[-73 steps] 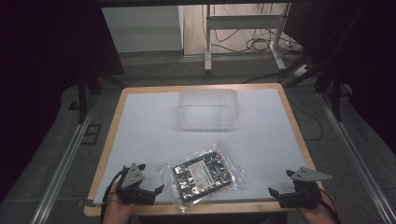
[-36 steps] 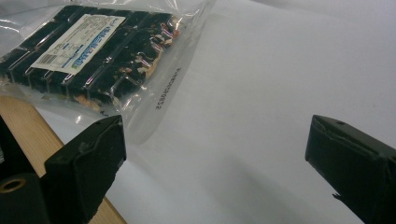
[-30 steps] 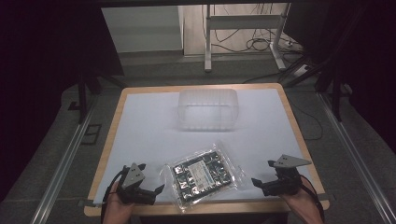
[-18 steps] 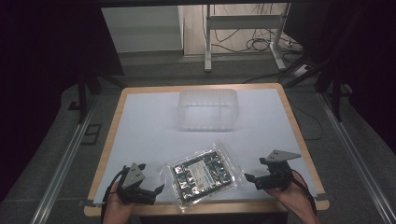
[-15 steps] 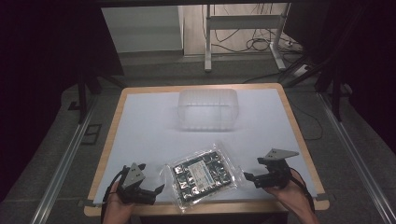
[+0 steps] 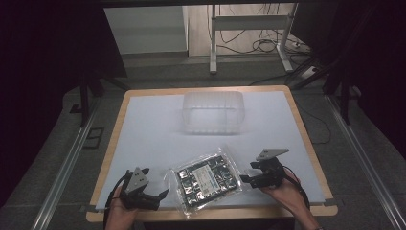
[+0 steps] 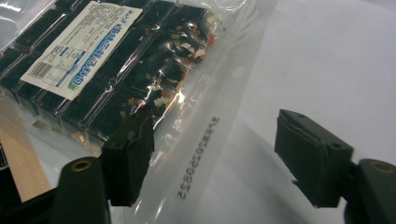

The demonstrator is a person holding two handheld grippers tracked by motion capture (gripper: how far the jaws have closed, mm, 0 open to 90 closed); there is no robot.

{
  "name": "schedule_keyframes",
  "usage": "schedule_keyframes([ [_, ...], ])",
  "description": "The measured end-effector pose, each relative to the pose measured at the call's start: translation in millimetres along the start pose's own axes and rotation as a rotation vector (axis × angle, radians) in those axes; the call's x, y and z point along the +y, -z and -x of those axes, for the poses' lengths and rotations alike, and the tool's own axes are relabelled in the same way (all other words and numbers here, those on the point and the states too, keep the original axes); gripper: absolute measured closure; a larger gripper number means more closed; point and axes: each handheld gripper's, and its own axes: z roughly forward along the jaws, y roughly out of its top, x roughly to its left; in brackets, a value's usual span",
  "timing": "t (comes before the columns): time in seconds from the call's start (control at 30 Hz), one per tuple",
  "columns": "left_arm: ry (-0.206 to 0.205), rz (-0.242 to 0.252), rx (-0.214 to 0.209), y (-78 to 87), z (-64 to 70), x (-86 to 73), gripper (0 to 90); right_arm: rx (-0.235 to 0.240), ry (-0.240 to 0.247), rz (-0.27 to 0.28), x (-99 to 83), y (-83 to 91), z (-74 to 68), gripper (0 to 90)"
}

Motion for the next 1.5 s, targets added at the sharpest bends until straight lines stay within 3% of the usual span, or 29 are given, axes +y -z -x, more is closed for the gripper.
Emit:
schedule_keyframes([
  [0.3, -0.002, -0.002, 0.001, 0.0, 0.0, 0.0, 0.0, 0.032, 0.026, -0.045, 12.0, -16.8, -1.1, 42.3],
  [0.5, -0.006, -0.005, 0.003, 0.1, 0.0, 0.0, 0.0, 0.053, 0.030, -0.048, 21.1, -21.5, -3.2, 49.8],
  [0.67, -0.006, -0.006, 0.003, -0.1, 0.3, 0.0, 0.0, 0.076, -0.020, -0.059, 24.3, -28.3, -2.7, 54.4],
  [0.97, -0.009, -0.007, 0.003, -0.3, 0.5, 0.2, 0.0, 0.060, -0.064, -0.066, 24.3, -32.2, -3.4, 68.1],
  [1.0, -0.010, -0.008, 0.004, -0.4, 0.6, 0.2, 0.0, 0.074, -0.100, -0.060, 23.3, -33.0, -2.4, 72.6],
  [1.17, -0.012, -0.009, 0.004, -0.6, 0.9, 0.4, 0.0, 0.050, -0.140, -0.035, 23.0, -30.7, -2.5, 87.1],
  [1.33, -0.010, -0.005, 0.006, -0.1, 0.6, 0.4, 0.0, 0.016, -0.119, -0.037, 25.5, -30.0, -8.3, 88.9],
  [1.5, -0.013, -0.009, 0.008, -0.3, 1.0, 0.5, 0.0, 0.025, -0.119, 0.000, 30.1, -20.6, -10.9, 88.9],
])
